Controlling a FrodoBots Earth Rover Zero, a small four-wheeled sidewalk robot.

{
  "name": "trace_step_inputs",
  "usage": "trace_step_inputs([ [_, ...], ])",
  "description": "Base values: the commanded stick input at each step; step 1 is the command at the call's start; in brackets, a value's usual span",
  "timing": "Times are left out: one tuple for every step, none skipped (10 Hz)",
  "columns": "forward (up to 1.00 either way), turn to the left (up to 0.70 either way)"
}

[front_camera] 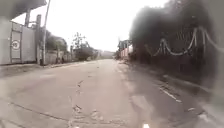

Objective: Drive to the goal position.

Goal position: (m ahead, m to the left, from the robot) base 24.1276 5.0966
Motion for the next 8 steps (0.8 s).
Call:
trace_step_inputs([
  [0.85, 0.03],
  [0.85, 0.05],
  [0.85, 0.05],
  [0.85, 0.04],
  [0.85, 0.05],
  [0.85, 0.05],
  [0.85, 0.05],
  [0.85, 0.04],
])
